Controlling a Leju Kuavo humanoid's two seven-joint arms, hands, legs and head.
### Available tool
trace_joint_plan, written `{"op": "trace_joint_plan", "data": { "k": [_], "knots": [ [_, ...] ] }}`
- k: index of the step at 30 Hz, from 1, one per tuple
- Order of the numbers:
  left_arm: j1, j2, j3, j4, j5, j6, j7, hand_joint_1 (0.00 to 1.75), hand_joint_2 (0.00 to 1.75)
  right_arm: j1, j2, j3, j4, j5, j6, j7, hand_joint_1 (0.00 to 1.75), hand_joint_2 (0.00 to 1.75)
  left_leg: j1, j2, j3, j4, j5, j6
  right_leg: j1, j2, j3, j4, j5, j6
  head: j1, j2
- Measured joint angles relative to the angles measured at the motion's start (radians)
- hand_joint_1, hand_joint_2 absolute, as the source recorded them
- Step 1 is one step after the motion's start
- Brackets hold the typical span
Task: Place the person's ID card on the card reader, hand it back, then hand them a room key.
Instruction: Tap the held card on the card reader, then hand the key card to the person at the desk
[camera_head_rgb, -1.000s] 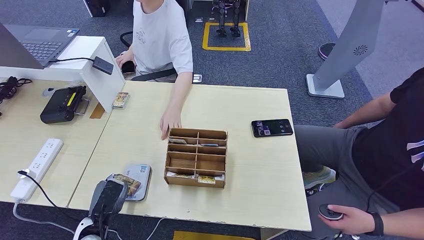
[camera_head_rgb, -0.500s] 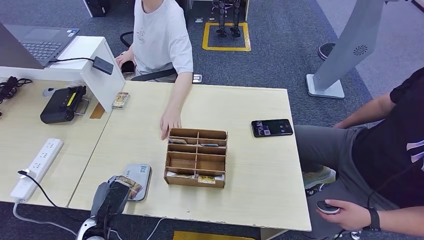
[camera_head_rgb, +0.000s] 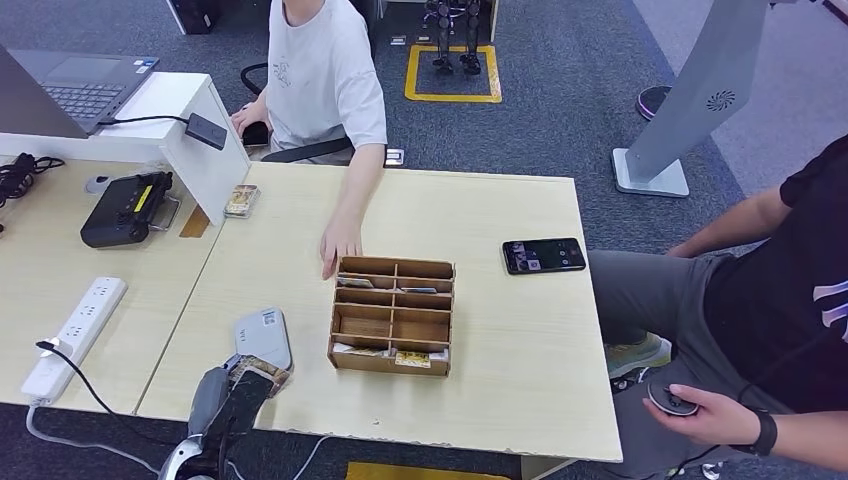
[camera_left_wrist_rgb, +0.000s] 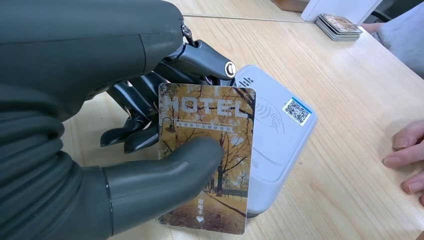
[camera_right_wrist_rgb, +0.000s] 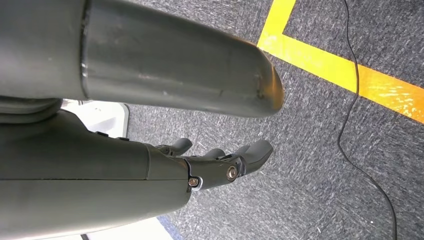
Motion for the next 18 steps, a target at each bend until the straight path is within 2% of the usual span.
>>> {"op": "trace_joint_plan", "data": {
  "k": [9, 14, 18],
  "knots": [
    [-0.002, -0.005, -0.005, 0.004, -0.013, -0.004, 0.004, 1.75, 1.75, -0.008, 0.000, -0.004, 0.019, 0.000, -0.017, -0.012, 0.00, 0.00, 0.000, 0.000, 0.000, 0.000, 0.000, 0.000, 0.000, 0.000, 0.000, 0.000, 0.000, 0.000, 0.000, 0.000],
    [0.000, -0.014, -0.005, -0.015, 0.185, -0.086, -0.065, 1.75, 1.75, -0.014, 0.000, -0.008, 0.035, 0.000, -0.030, -0.026, 0.00, 0.00, 0.000, -0.001, 0.000, 0.000, 0.000, 0.000, 0.000, -0.001, 0.000, 0.000, 0.000, 0.000, 0.000, 0.000],
    [0.000, -0.016, -0.005, -0.058, 0.301, -0.110, -0.099, 1.75, 1.75, -0.015, 0.000, -0.011, 0.042, 0.002, -0.035, -0.033, 0.00, 0.00, 0.000, -0.001, 0.000, 0.000, 0.000, 0.000, 0.000, -0.001, 0.000, 0.000, 0.000, 0.000, 0.000, 0.000]
  ]
}}
